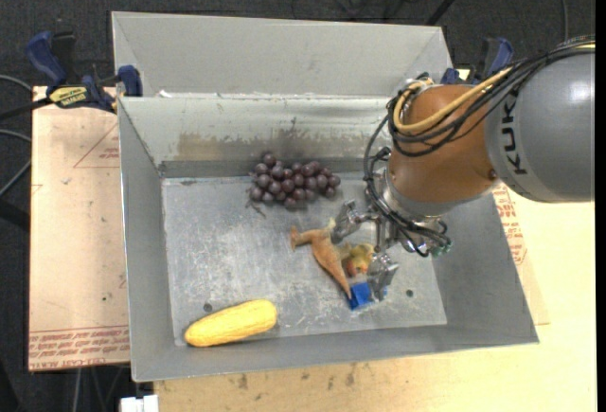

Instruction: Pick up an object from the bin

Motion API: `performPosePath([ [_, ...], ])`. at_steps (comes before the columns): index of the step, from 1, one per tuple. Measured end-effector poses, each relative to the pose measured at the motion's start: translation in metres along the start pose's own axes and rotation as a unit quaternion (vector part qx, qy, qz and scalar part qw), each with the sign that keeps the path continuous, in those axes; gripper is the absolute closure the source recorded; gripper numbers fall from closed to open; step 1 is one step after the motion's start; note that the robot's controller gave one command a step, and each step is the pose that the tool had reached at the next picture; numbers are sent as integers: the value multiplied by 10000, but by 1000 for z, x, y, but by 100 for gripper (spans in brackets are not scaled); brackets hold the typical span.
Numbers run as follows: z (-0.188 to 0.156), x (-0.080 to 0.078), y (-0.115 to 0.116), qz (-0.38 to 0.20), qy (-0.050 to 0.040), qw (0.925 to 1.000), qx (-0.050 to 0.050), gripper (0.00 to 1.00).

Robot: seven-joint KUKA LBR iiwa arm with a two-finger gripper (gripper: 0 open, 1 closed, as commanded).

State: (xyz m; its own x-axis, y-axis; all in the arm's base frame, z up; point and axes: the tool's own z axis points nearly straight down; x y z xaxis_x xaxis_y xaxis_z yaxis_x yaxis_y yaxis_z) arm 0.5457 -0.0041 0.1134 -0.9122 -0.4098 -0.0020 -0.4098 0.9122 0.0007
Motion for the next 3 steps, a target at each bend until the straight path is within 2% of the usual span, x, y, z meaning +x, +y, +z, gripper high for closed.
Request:
performPosePath([
  [1,37,7,-36,-830,-36,9965,35,100],
  [2,37,7,-36,-831,-36,9965,34,100],
  [3,-77,14,-17,-1230,-6,9924,-1,100],
])
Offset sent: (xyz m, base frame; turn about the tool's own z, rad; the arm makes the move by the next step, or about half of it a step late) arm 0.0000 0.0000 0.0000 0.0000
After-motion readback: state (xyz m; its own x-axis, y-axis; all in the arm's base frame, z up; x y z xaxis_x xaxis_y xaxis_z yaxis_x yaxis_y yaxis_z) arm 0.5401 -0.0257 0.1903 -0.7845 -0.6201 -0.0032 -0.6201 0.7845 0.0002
